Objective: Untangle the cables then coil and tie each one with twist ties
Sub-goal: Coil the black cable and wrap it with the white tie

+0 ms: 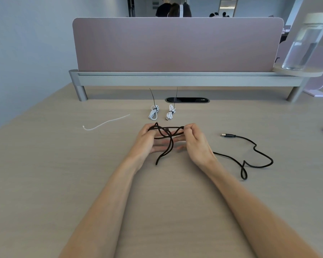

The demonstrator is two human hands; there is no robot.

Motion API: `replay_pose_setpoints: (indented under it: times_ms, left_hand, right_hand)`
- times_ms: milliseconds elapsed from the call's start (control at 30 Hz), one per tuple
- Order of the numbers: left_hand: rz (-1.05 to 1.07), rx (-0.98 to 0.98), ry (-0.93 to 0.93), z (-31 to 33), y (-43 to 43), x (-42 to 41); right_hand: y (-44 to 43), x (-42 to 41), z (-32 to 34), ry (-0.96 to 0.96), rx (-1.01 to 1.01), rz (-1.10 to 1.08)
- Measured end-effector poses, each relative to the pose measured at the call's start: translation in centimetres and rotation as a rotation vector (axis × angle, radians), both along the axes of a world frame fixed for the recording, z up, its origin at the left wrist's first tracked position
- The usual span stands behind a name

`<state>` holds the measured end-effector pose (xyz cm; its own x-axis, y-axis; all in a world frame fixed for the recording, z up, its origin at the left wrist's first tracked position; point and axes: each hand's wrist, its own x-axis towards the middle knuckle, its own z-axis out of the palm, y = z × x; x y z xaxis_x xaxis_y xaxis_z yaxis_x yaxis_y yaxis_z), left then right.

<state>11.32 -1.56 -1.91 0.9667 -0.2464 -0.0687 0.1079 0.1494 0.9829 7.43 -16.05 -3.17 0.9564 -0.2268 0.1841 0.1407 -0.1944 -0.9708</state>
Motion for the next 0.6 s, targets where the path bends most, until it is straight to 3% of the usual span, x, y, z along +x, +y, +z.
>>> replay_pose_setpoints:
  times_ms: [167, 267, 400, 533, 600]
  left_hand:
    - [-0.039, -0.186, 0.061, -0.3, -0.1, 0.1]
    - [-0.044, -0.199, 0.058, -0.4, -0.2, 0.2]
    - [0.0, -0.034, -0.034, -1.1, -0.3, 0.6]
    - [0.144, 0.239, -0.313, -1.8, 0.2, 1.0]
    - [0.135, 0.287, -0.396, -2.0, 0.3, 1.2]
  right_hand:
    - [0.0, -0.1, 0.4, 0.024, 0.182, 0.05]
    - [0.0, 0.1, 0.5, 0.037, 0.256, 0.064]
    - [-0.2, -0.1, 0.9, 0.052, 0.386, 0.101]
    - [-0.4, -0.2, 1.2, 0.08, 0.457, 0.106]
    - [-0.4, -0.1, 1.0, 0.077, 0.488, 0.114]
